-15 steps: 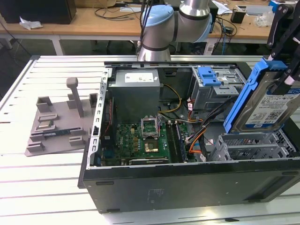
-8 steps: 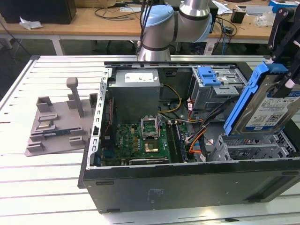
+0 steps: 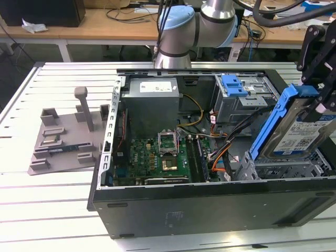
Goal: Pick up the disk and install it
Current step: 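Insert the disk into the insertion slot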
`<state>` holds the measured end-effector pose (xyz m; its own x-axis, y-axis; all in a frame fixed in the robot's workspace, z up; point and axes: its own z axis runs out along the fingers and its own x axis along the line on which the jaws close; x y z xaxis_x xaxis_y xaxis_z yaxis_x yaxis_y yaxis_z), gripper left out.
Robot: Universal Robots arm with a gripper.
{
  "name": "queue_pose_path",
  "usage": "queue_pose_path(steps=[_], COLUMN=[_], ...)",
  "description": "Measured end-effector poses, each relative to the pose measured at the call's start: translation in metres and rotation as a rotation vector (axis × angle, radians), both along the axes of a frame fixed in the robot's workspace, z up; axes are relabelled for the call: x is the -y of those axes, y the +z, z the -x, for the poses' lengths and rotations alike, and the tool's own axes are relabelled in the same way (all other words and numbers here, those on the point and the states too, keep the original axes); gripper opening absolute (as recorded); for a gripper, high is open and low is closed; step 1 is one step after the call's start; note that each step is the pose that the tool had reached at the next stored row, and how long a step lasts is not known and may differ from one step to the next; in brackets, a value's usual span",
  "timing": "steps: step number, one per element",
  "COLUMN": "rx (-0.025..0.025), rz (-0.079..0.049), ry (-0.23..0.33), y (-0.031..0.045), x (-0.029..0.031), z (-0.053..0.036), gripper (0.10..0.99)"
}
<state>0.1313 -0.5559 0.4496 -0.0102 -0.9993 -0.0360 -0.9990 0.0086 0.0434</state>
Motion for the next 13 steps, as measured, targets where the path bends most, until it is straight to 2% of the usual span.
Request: queue_pose_path(steps=[13], rx=[-0.0001], rz=[0.002], ry=[0.002], y=[-0.0118], x=[0.0002], z=[-0.0007], gripper=[0.365])
